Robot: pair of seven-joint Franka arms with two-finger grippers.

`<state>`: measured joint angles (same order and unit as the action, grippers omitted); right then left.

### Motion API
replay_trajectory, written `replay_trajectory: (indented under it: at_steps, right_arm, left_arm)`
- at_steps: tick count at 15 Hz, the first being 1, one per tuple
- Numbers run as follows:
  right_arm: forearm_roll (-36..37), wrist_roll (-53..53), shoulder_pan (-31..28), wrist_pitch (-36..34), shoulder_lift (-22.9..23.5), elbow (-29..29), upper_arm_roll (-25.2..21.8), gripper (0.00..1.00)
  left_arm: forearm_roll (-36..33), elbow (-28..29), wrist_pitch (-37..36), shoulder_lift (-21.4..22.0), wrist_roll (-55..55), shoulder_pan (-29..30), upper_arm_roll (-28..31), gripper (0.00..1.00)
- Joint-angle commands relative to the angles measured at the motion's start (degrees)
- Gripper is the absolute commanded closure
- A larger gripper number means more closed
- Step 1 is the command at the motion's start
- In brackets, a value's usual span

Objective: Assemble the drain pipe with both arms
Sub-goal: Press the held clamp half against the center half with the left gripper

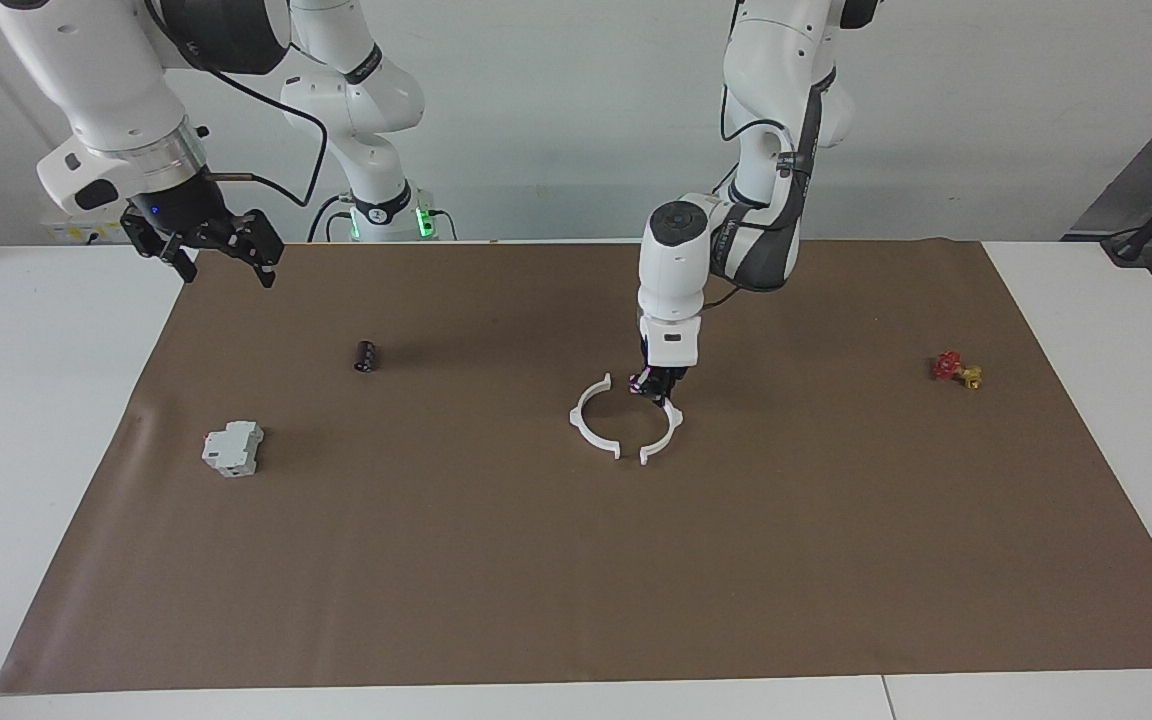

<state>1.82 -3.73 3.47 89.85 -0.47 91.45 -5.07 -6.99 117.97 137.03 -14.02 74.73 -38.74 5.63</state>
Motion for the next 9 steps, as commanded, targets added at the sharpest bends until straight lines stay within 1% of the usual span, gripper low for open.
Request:
replay_trajectory:
  at_steps: [1,6,9]
  right_arm:
    - [0.6,1.3,-0.8,-0.7,-0.3,0.1,0.6,0.00]
    - [0.6,1.3,-0.8,-0.7,-0.3,0.1,0.6,0.00]
    - [0.6,1.3,-0.8,-0.7,-0.3,0.1,0.6,0.00]
  left_arm:
    - [-1.7,-1.2,-0.8,-1.0,1.3,-0.2,0.6,1.00]
    - [-1.9,-0.6,-0.4,-1.2,2.5,-0.1,0.6,1.00]
    - [-2.0,0.9,1.8,-1.1,4.4,-0.5,0.6,1.00]
